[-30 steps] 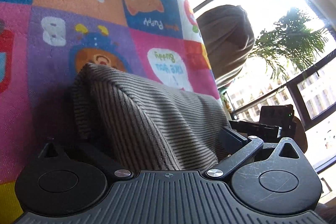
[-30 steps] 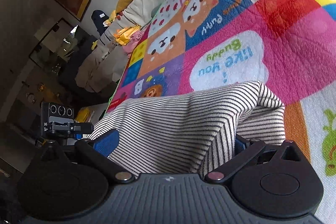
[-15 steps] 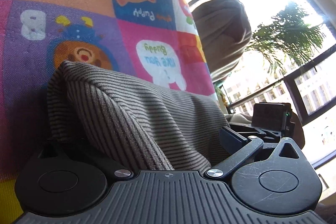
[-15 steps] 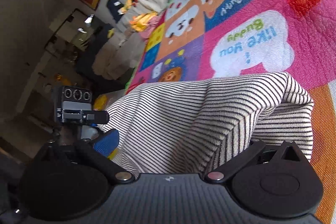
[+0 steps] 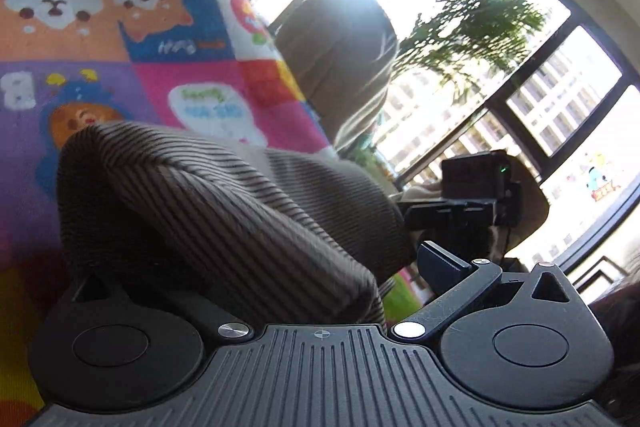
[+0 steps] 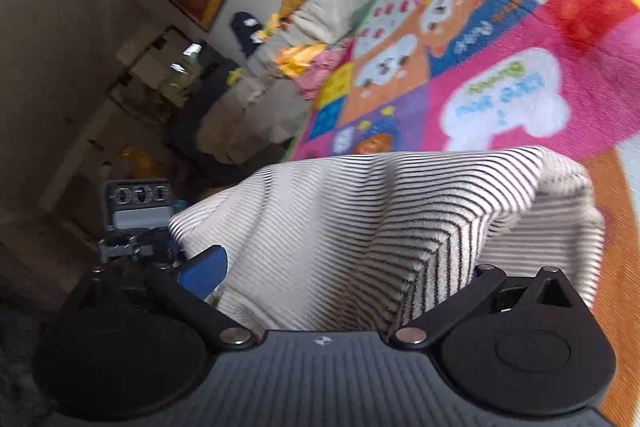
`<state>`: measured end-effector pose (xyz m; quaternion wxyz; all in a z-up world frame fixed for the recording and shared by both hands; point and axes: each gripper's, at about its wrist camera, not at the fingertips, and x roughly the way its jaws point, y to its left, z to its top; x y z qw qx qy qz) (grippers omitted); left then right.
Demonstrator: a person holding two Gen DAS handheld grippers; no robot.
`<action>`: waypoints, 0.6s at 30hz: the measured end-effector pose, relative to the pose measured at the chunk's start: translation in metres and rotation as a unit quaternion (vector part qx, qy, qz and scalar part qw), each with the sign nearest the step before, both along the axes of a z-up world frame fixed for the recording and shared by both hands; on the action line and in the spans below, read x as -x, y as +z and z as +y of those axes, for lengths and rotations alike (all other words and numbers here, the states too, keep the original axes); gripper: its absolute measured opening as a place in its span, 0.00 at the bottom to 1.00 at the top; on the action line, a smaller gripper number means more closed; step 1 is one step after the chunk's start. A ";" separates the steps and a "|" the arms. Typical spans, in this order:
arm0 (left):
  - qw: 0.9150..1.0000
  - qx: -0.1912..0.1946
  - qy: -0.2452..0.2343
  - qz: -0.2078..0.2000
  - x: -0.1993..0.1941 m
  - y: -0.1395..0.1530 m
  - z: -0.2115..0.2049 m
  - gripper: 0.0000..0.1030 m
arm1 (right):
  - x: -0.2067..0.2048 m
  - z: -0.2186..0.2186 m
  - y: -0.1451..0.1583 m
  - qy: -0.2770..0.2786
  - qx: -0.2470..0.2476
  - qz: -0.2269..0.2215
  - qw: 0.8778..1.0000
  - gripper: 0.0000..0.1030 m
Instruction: Fold clothes
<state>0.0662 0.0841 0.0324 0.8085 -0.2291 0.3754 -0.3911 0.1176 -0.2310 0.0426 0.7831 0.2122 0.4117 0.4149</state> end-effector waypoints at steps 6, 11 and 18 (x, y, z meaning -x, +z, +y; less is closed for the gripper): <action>0.996 -0.064 0.049 0.024 0.008 -0.025 0.011 1.00 | 0.012 -0.008 -0.015 -0.064 0.087 -0.001 0.994 1.00; 0.987 -0.138 0.081 -0.013 0.017 -0.013 0.020 1.00 | 0.040 -0.002 -0.007 -0.095 0.203 -0.075 0.972 1.00; 0.984 -0.129 0.078 -0.090 0.020 0.023 0.012 1.00 | 0.080 0.037 -0.024 -0.099 0.429 -0.218 0.871 1.00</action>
